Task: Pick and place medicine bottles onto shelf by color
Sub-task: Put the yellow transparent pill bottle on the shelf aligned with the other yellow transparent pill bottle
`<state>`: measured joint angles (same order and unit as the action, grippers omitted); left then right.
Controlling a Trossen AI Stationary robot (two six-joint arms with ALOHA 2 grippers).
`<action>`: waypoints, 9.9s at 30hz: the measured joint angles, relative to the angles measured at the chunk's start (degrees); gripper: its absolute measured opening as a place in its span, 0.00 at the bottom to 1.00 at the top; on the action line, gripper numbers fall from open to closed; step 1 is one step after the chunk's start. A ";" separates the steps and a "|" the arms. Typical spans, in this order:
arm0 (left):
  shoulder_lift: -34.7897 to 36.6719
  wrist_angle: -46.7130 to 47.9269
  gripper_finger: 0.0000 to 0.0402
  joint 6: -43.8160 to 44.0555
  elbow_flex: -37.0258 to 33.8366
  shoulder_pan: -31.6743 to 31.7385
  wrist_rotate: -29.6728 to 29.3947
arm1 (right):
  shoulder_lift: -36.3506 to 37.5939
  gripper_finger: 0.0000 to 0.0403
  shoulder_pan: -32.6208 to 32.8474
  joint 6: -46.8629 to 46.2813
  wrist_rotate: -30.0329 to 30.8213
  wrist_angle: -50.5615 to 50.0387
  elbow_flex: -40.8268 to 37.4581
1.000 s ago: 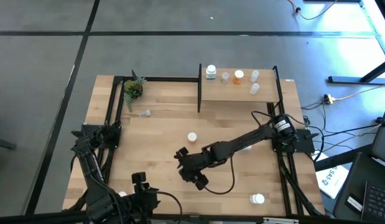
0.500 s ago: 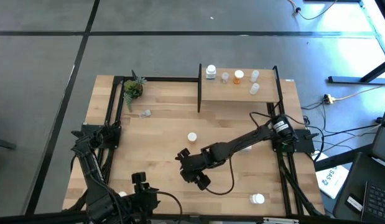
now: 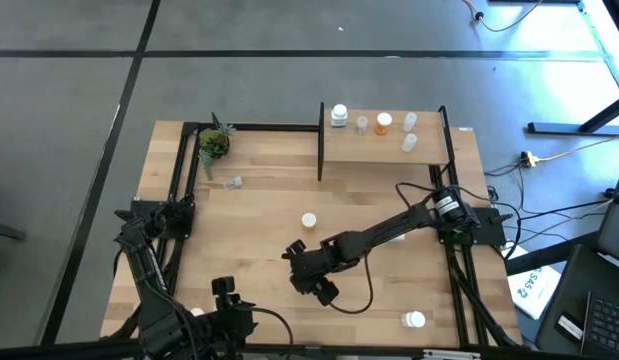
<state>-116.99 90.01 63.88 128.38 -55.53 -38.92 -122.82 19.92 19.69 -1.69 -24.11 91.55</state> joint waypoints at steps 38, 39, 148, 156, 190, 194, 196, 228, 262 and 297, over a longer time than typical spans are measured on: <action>0.00 0.01 0.43 0.00 0.00 0.00 0.00 | -1.10 0.37 0.43 -4.36 -2.93 -1.84 1.51; 0.00 0.01 0.43 -0.02 0.00 0.00 0.00 | -1.05 0.37 0.52 -4.35 -2.93 -2.97 2.06; 13.14 -28.85 0.43 -64.66 -7.57 41.89 23.60 | 62.28 0.39 -17.63 -67.68 36.66 -57.43 -23.20; 14.20 -27.02 0.43 -65.29 -7.49 41.44 23.45 | 62.16 0.39 -25.50 -63.09 34.55 -51.59 -23.51; 13.99 -24.45 0.43 -68.51 -7.58 42.93 23.39 | 62.38 0.39 -36.20 -55.38 35.19 -40.60 -32.89; 13.99 -24.46 0.43 -68.49 -7.58 42.93 23.39 | 62.35 0.39 -37.74 -55.40 35.11 -40.48 -32.89; 13.99 -24.47 0.43 -68.48 -7.58 42.93 23.39 | 62.20 0.39 -38.25 -55.35 35.10 -40.30 -32.89; 13.97 -24.47 0.43 -67.28 -7.58 42.88 23.39 | 62.12 0.39 -38.84 -58.45 36.04 -39.50 -32.94; 13.97 -24.45 0.43 -67.32 -7.58 42.88 23.39 | 62.11 0.39 -40.05 -58.41 32.06 -39.48 -32.94; 13.97 -24.01 0.43 -67.06 -7.58 42.60 23.39 | 62.18 0.54 -40.76 -55.40 32.30 -35.55 -36.70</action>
<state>-103.02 66.00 -3.18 120.79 -12.93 -15.53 -60.64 -20.84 -35.70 30.61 -59.66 54.85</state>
